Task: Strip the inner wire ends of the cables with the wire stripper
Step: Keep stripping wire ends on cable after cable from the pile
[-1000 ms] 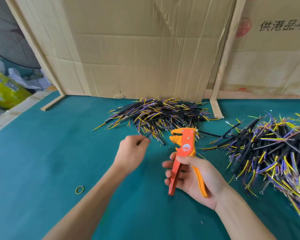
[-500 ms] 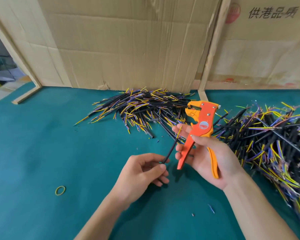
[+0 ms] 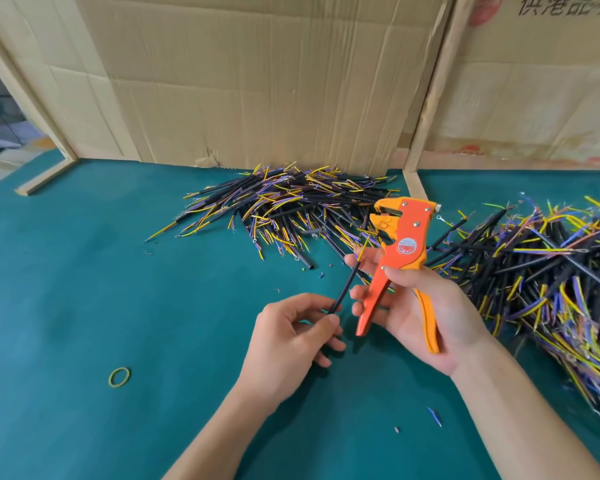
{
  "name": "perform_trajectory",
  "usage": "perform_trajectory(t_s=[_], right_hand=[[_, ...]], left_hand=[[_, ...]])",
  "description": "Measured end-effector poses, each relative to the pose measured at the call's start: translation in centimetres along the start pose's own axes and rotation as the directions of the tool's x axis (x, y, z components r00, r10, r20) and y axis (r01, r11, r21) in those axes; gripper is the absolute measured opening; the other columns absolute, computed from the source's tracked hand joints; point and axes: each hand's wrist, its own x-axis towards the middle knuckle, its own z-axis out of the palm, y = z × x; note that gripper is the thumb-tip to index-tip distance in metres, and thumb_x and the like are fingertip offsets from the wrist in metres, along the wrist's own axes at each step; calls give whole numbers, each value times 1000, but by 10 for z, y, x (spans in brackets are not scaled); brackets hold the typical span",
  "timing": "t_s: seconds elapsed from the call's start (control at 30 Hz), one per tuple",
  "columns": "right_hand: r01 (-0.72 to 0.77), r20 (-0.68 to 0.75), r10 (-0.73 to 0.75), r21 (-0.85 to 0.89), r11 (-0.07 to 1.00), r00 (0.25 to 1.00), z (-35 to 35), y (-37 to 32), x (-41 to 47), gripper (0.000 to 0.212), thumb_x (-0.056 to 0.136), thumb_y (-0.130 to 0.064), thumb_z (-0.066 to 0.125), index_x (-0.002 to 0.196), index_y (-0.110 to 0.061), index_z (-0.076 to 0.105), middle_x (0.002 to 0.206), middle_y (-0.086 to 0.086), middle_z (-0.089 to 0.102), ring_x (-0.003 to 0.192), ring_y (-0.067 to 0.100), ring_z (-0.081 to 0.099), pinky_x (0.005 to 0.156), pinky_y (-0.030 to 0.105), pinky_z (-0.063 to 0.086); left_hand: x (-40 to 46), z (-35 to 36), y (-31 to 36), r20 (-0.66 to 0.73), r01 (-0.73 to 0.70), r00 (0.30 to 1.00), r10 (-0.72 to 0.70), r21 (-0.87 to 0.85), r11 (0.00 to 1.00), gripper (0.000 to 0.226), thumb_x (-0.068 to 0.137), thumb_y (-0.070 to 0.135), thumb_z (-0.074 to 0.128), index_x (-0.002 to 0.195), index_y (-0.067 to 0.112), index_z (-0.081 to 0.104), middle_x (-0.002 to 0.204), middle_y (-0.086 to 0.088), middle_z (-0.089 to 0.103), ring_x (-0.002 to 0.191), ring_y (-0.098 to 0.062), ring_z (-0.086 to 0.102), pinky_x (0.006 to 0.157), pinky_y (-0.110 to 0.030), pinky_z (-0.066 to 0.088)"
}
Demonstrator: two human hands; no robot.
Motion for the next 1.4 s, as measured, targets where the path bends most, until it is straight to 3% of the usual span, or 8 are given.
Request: perform_trajectory(t_s=[0.23,0.57,0.73,0.8,0.87,1.0,1.17,1.4], right_hand=[[24,-24,-22,77,997,999,-4,-5,0,55,81,-19,65,132,0,58,132,19,62,86,30,64,79,42,56],[4,17,-4,3,1000,1000,-1,-3,0,49,83,-15,65,129,1,64,129,14,64,87,32,65,78,43,56],[-32,51,31,16,999,998,7,0,-1,66,78,-17,72,137,7,55,142,20,58,86,34,65,77,44,57],[-57,102,57,-8,998,993,13,4,-2,74,74,-19,80,138,7,54,143,22,56,87,35,65,78,46,56],[-96,146,101,-45,994,984,20,9,-2,68,77,-19,79,136,5,57,139,22,59,87,36,65,78,47,55],[-182,178,202,-121,976,963,28,16,-2,56,82,-16,69,136,-3,62,109,30,55,86,39,65,78,47,54],[-192,113,210,-156,969,971,29,18,-1,58,79,-17,72,135,-7,64,107,32,58,88,40,65,78,47,54],[-211,103,234,-197,958,967,29,17,0,59,79,-19,72,137,-8,62,102,31,58,91,40,65,79,46,54]], left_hand=[[2,1,-2,-9,-3,1000,3,-30,1000,13,95,3,64,96,13,72,76,-10,71,70,-28,75,53,-27,55],[0,4,-5,-35,-40,999,41,36,999,13,95,4,64,97,15,70,74,-8,72,68,-25,75,58,-30,58],[2,-3,4,105,-37,994,39,-21,999,12,96,18,65,107,17,68,83,-11,76,79,-29,76,72,-34,61],[5,-7,7,56,-65,996,69,-68,996,9,98,16,66,106,15,69,85,-13,76,79,-27,76,73,-34,61],[7,-10,9,-45,-80,996,74,-153,985,8,95,16,67,100,11,71,84,-13,76,73,-23,74,68,-30,59],[11,-14,7,-147,-44,989,5,-266,963,22,83,25,74,90,5,71,79,-15,73,62,-22,66,60,-30,55],[14,-14,1,-203,-36,979,-20,-268,963,5,91,12,72,88,8,71,75,-13,71,58,-20,63,59,-31,55],[13,-13,0,-267,-79,964,15,-230,970,4,96,8,66,91,8,65,72,-5,69,59,-17,63,58,-28,54]])
